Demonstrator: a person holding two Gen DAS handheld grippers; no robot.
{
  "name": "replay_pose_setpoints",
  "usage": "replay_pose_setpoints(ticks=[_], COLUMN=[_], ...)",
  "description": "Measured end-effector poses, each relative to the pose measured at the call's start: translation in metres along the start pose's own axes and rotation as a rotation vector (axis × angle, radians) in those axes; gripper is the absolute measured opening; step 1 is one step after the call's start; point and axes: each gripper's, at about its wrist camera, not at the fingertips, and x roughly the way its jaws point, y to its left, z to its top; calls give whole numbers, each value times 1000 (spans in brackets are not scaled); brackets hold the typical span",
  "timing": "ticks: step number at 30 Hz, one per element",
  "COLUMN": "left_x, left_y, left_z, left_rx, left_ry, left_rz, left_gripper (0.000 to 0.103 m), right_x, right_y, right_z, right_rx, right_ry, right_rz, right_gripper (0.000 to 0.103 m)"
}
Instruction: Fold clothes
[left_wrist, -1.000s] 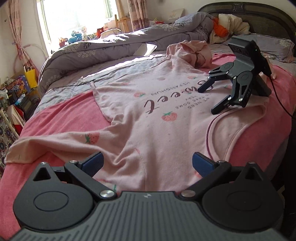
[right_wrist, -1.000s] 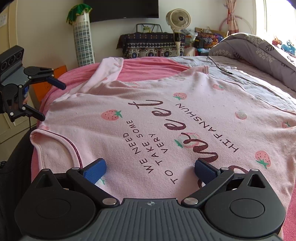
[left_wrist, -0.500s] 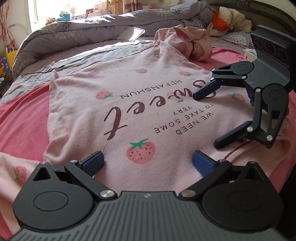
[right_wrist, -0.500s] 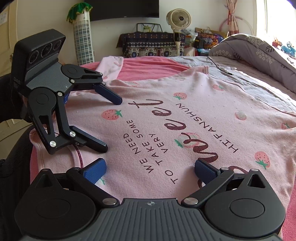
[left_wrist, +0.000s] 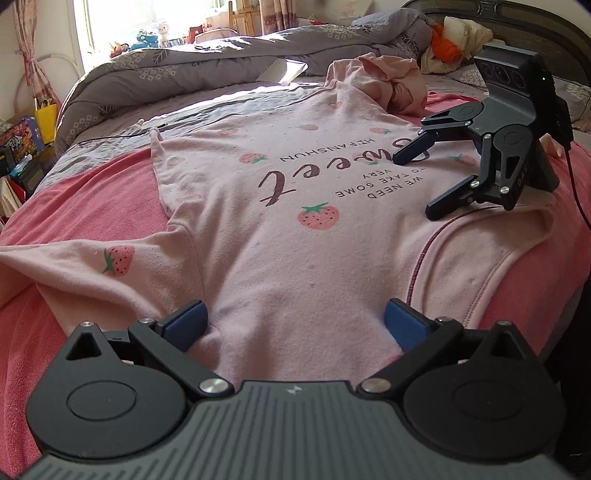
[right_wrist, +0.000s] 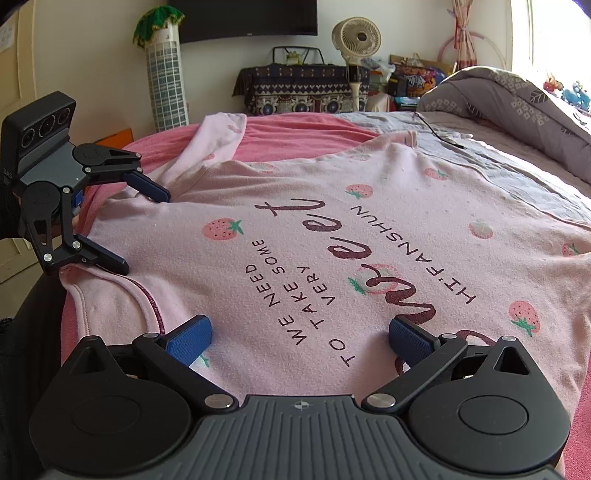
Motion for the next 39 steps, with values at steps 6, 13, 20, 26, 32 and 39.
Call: replay_pose_setpoints(ticks=[6, 13, 20, 26, 32, 39], left_x=[-6, -14, -22, -29, -32, -32], left_y=[2, 3, 3, 5, 5, 5], left_z=[-8, -17, -26, -35, -39, -42], left_rx=[-25, -32, -24, -32, -39, -50], left_ry=[-6, -19, -35, -45, -68, -86], left_rz=[5, 9, 13, 13, 18, 17], left_gripper=[103, 103, 103, 103, 103, 103], right_x=[0, 0, 1, 0, 3, 3], right_y=[0, 0, 0, 0, 2, 8], right_z=[0, 0, 0, -1, 2, 2], right_rx=[0, 1, 1, 1, -4, -2], right_ry=[0, 0, -1, -1, 7, 2], right_rz=[0, -1, 0, -1, -6, -34], right_gripper=[103, 103, 103, 103, 103, 103])
